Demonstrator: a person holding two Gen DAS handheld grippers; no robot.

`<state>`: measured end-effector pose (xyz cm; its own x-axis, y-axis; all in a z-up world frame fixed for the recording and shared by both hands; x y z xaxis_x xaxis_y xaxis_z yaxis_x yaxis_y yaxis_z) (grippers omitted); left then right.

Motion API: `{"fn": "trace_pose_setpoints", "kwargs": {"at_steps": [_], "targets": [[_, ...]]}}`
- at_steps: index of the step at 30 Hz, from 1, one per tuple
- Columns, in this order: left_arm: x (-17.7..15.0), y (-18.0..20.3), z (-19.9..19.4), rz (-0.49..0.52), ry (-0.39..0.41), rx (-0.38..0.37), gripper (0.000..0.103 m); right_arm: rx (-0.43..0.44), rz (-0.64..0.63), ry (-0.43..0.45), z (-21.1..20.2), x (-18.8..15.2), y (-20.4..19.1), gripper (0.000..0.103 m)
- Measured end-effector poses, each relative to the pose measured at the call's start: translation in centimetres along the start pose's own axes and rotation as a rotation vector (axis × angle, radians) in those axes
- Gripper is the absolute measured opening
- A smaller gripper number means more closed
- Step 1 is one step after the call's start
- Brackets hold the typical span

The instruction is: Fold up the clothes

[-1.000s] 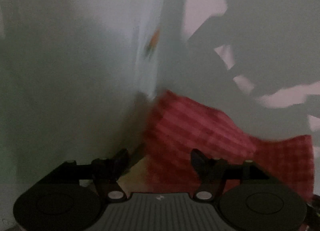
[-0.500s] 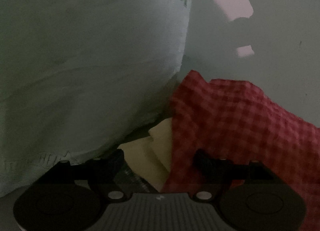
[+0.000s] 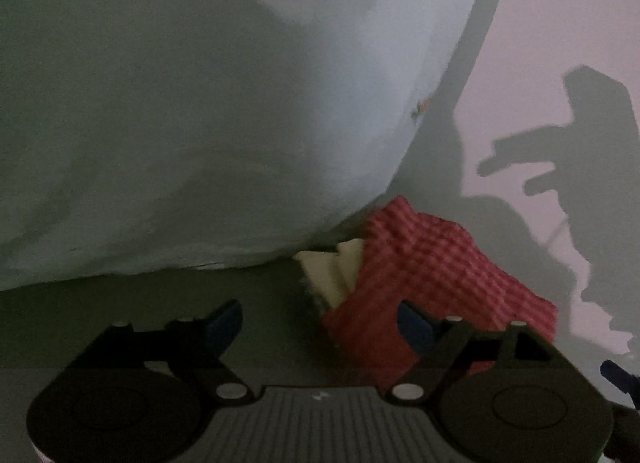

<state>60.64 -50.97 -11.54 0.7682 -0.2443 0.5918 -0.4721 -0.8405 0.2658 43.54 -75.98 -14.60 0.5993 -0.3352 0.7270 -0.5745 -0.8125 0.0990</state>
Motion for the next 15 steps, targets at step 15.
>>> {"fn": "trace_pose_setpoints", "kwargs": {"at_steps": [15], "targets": [[-15.8, -5.0, -23.8, -0.067, 0.226, 0.234, 0.103, 0.365, -0.268, 0.161, -18.3, -5.9, -11.9, 0.102]]}}
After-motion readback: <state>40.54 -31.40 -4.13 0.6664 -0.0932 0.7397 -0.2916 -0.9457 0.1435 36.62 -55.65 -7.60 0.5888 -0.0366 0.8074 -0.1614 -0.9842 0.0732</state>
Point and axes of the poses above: each gripper's, at about its wrist camera, not at the fingertips, and z roughly the way its jaws point, y to its right, x to its top, the point moved 8 cm from there along z, roughly the way its jaws point, and after that the axes turned 9 degrees about -y, right-handed, at the moved point
